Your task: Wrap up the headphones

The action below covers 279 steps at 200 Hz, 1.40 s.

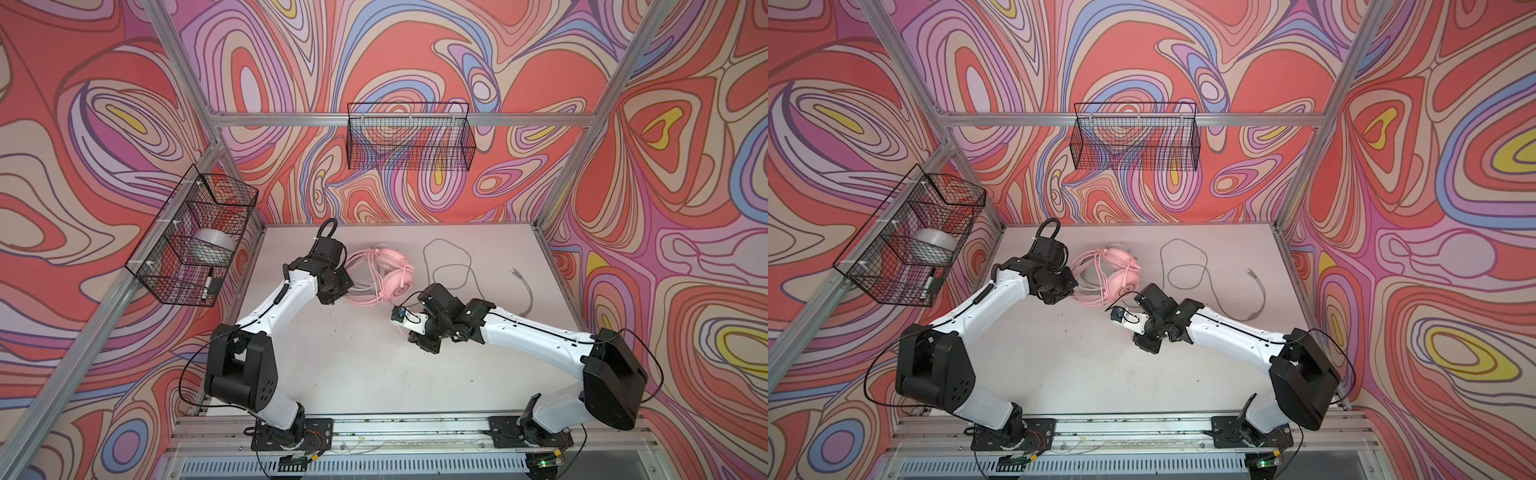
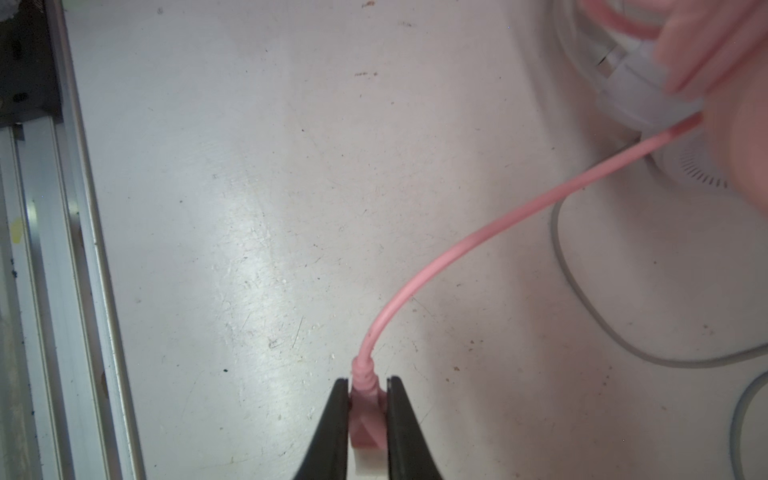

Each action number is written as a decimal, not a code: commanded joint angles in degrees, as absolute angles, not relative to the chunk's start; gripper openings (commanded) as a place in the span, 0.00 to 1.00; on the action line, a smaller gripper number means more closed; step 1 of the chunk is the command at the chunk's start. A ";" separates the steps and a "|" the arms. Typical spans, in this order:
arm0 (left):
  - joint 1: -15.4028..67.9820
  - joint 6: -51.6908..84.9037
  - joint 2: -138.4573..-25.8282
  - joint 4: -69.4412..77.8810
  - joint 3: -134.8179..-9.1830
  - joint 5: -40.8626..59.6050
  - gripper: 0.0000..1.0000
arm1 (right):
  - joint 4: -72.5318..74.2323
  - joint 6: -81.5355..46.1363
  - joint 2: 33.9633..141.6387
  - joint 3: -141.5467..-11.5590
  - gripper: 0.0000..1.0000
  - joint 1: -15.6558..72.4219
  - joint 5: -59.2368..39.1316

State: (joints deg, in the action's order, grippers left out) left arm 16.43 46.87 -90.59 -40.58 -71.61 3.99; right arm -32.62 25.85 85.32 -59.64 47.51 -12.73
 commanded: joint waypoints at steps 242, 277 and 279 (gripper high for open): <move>25.27 33.54 -104.74 -51.77 -84.05 0.55 0.00 | -34.30 45.62 92.44 -76.62 0.00 48.77 -6.76; 25.56 32.36 -104.57 -50.80 -83.06 3.11 0.00 | -30.66 46.16 92.71 -75.99 0.00 48.75 -6.24; 25.62 32.24 -104.54 -50.80 -83.06 3.15 0.00 | -30.56 46.26 92.77 -75.95 0.00 48.77 -6.31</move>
